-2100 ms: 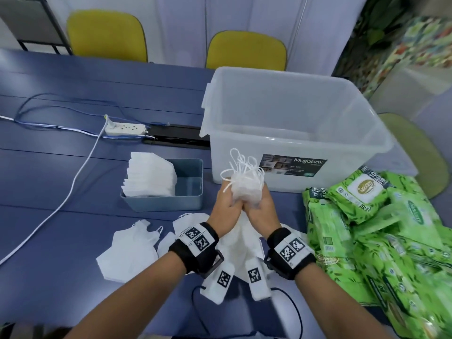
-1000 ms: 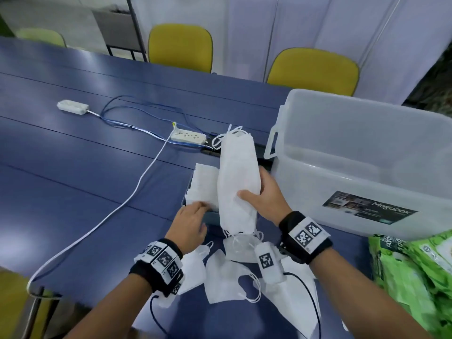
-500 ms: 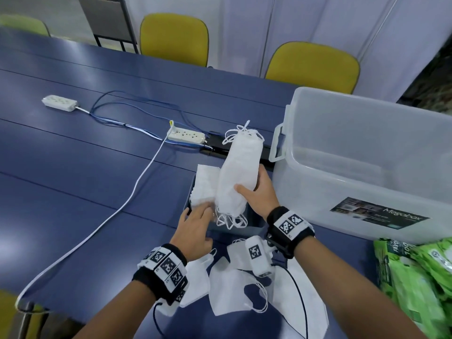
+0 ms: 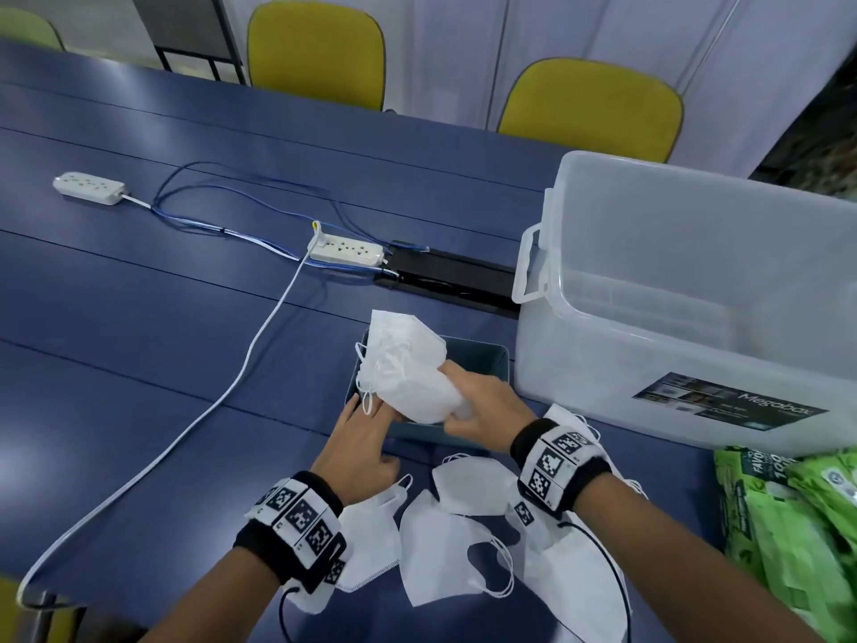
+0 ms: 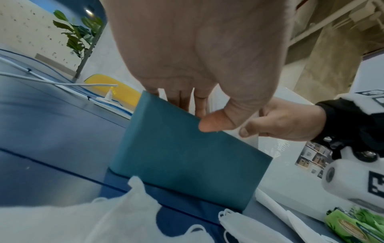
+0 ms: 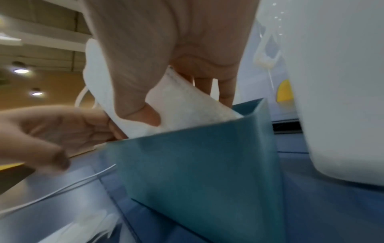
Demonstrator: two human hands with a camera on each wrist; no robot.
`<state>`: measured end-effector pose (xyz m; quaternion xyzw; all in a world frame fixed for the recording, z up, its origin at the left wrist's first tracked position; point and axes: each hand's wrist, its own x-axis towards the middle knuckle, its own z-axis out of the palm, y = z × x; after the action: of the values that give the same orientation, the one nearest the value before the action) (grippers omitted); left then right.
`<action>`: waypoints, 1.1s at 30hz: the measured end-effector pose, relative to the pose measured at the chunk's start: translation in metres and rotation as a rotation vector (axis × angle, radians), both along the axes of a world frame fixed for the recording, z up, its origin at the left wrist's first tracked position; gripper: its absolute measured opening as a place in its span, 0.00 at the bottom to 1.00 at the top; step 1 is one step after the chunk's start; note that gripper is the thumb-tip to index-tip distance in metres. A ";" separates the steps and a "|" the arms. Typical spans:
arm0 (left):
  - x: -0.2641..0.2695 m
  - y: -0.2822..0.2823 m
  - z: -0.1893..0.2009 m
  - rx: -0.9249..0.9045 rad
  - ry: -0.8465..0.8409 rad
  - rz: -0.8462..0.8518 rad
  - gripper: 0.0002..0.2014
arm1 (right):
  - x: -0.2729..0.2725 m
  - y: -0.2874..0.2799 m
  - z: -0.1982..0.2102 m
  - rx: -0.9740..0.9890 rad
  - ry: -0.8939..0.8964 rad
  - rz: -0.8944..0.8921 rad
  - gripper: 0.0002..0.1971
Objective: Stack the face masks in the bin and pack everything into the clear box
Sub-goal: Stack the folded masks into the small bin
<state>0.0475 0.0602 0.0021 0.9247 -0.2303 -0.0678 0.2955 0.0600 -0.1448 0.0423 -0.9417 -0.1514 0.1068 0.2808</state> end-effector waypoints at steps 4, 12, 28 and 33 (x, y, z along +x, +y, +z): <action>-0.001 0.009 0.002 -0.155 0.099 0.063 0.31 | 0.001 0.011 0.001 -0.203 -0.016 0.075 0.22; -0.003 0.002 0.011 -0.468 0.120 0.424 0.20 | 0.003 0.029 0.004 -0.428 -0.058 0.089 0.27; 0.007 0.006 0.010 -0.323 0.011 0.330 0.23 | 0.014 0.048 0.014 -0.491 0.184 0.083 0.30; 0.001 0.008 0.011 -0.153 -0.129 0.278 0.18 | 0.006 0.057 0.012 -0.559 0.173 0.000 0.35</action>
<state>0.0490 0.0684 0.0126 0.9249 -0.1232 0.0511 0.3559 0.0665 -0.0878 0.0541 -0.9699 -0.0917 0.2244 0.0223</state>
